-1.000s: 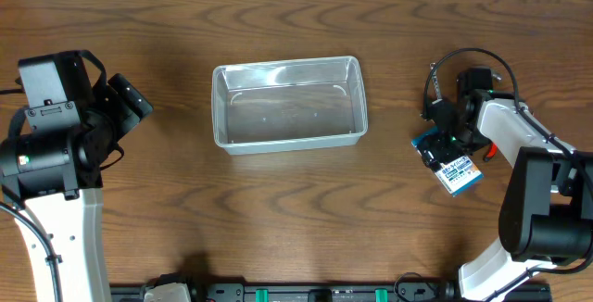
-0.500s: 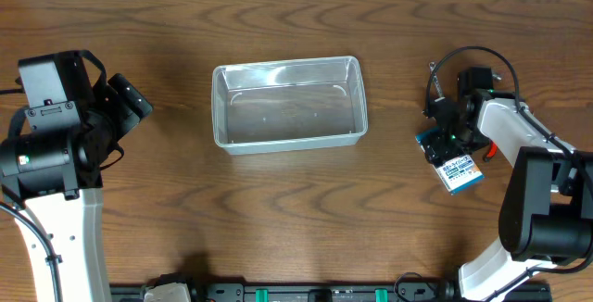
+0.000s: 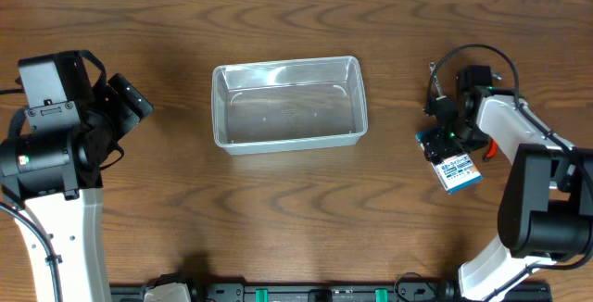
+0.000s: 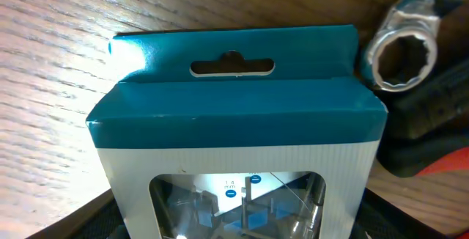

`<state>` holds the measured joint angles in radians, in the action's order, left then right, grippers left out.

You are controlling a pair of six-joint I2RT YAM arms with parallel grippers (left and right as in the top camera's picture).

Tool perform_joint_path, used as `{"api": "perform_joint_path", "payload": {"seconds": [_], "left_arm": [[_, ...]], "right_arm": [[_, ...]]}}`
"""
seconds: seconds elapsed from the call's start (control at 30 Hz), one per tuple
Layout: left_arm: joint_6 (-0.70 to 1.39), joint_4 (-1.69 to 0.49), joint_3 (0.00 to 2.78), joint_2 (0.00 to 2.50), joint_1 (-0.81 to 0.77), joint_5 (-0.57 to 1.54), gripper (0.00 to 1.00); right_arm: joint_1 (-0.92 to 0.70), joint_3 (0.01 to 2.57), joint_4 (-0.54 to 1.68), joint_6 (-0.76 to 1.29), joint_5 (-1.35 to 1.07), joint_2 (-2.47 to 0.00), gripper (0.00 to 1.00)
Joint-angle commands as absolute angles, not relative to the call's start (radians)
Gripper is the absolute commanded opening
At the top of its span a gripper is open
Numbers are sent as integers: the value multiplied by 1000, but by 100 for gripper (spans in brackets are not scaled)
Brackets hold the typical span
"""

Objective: Pack container
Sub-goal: 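Grasp the blue-and-white screwdriver box with the right gripper, then carry the box left and lower it into the container, release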

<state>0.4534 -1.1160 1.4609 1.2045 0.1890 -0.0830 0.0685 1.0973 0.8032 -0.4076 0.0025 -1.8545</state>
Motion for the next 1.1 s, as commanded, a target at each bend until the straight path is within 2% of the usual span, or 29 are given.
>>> {"api": "perform_joint_path", "payload": {"seconds": [0.0, 0.13, 0.3, 0.5, 0.57, 0.7, 0.87, 1.07], "left_arm": [[469, -1114, 1459, 1208, 193, -99, 98], [469, -1114, 1459, 1208, 193, -99, 98], [469, -1114, 1459, 1208, 193, -99, 98], [469, -1124, 1459, 1208, 193, -98, 98], [469, -1131, 1459, 1208, 193, -98, 98], [469, -1150, 1459, 1208, 193, -98, 98], [469, -1160, 1459, 1208, 193, -98, 98], [469, -1162, 1459, 1208, 193, -98, 98]], "right_arm": [[23, 1163, 819, -381, -34, -1847, 74], [-33, 1295, 865, -378, -35, -1781, 63], [-136, 1468, 858, -372, -34, -1701, 58], [-322, 1631, 768, -384, -35, -1688, 64], [-394, 1632, 721, -428, -35, -1689, 61], [-521, 1632, 684, -466, -74, -1738, 61], [-611, 1632, 692, -465, -87, -1858, 63], [-626, 1632, 693, -488, -151, -1996, 67]]}}
